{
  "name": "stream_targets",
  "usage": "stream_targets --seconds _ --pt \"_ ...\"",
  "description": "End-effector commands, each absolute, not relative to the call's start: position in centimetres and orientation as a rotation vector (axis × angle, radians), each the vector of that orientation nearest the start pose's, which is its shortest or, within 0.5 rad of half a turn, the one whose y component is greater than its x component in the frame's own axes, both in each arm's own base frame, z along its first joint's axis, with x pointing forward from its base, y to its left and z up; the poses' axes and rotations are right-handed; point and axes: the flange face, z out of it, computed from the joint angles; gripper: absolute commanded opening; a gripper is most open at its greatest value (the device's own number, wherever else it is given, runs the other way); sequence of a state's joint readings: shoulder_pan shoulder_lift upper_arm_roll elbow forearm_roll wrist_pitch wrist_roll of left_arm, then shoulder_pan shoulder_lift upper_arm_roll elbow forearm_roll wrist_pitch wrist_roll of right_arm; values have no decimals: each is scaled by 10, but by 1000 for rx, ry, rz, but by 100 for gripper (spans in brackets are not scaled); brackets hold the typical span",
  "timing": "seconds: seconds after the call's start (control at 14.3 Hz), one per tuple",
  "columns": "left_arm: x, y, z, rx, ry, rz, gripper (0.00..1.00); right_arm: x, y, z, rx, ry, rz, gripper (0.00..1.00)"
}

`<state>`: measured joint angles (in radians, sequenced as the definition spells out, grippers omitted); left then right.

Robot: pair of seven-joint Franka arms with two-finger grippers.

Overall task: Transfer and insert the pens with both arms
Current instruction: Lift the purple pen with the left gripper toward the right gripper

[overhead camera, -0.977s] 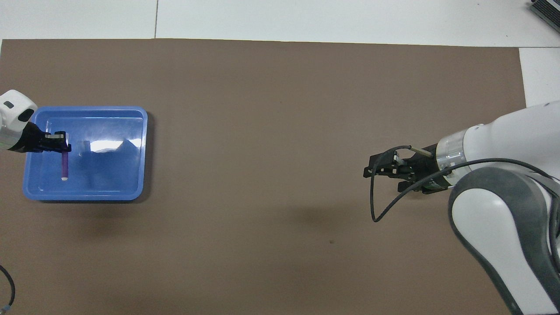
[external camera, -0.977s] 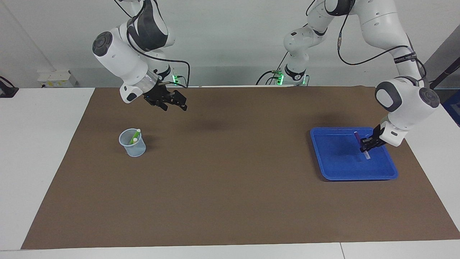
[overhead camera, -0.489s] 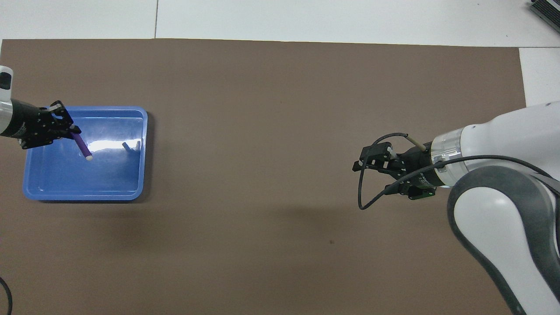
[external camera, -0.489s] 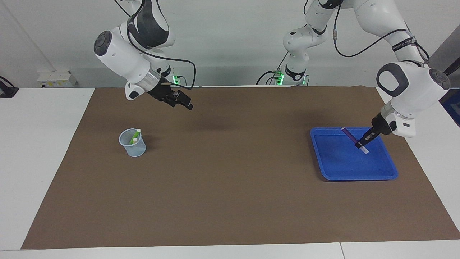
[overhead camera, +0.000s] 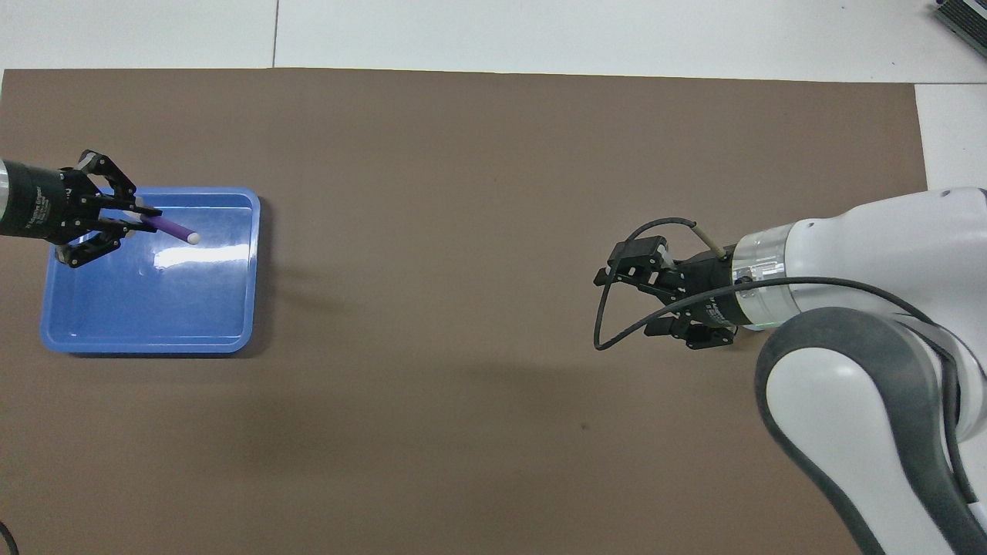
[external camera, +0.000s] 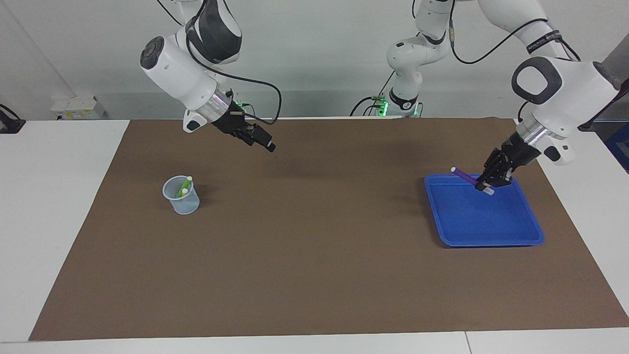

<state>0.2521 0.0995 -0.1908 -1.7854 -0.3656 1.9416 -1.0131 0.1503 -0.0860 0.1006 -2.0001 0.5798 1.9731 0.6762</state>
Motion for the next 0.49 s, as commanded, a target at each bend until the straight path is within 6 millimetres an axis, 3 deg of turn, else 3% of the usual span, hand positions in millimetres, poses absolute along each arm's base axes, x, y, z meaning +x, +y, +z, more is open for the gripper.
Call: stream_targets --seconds 0.0,0.21,0.42 --pt "585 -20 512 -2710 -2178 320 0 514 170 511 -2459 857 244 100" --pt "569 -51 521 -2568 -2333 474 0 517 171 512 -2396 885 239 100" --pt "545 -83 529 -2508 -2350 572 0 514 210 514 -2317 981 163 100"
